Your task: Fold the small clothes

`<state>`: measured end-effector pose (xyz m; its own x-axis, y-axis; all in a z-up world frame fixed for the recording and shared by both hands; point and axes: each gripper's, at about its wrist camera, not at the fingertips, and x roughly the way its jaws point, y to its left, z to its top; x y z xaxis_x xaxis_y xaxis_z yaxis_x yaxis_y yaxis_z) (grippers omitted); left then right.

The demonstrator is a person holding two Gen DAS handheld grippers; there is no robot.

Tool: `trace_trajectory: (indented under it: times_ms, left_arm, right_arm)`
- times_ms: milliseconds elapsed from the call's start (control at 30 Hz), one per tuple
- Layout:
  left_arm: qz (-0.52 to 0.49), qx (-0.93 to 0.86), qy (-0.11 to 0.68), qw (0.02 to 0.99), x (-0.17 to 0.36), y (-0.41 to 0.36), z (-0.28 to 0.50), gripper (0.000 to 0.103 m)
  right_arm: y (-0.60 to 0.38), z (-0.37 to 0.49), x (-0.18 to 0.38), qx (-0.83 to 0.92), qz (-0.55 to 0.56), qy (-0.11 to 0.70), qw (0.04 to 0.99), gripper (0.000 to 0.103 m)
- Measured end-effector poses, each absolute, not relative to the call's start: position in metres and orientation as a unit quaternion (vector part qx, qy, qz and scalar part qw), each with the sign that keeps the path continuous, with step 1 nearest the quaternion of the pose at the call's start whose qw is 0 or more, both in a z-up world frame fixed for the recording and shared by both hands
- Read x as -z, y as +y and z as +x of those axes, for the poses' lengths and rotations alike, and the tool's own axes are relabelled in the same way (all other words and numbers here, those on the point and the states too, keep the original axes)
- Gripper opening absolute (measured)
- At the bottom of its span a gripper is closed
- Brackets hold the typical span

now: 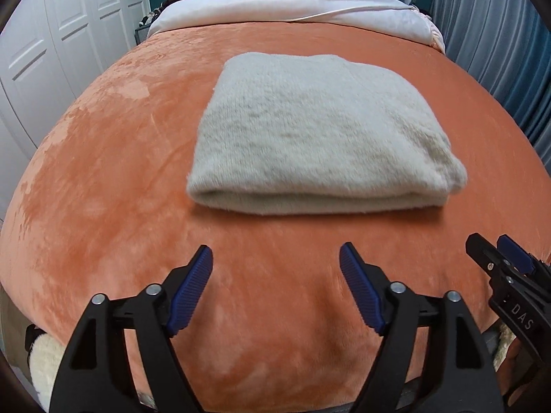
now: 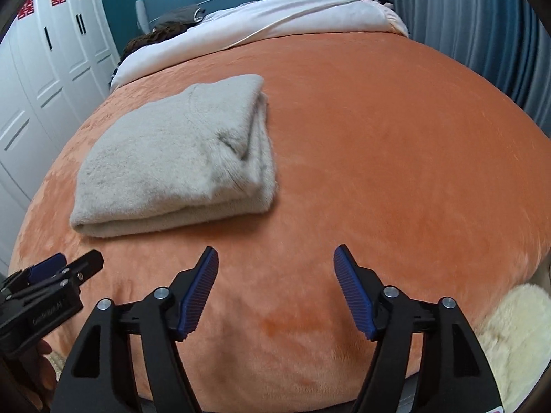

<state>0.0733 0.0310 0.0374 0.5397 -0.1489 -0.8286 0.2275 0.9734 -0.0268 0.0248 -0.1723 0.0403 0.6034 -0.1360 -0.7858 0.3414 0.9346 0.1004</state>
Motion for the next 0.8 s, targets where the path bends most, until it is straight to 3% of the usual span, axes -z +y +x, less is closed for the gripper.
trace_trajectory:
  times_ms: [500, 800]
  left_arm:
    - [0.06, 0.086, 0.429, 0.897, 0.0, 0.02, 0.045, 0.082]
    - [0.06, 0.074, 0.406, 0.909, 0.008, 0.018, 0.043, 0.093]
  right_arm:
    - [-0.163, 0.005, 0.0, 0.132, 0.062, 0.411, 0.9, 0.076]
    - [-0.158, 0.004, 0.01, 0.137, 0.061, 0.404, 0.903, 0.086]
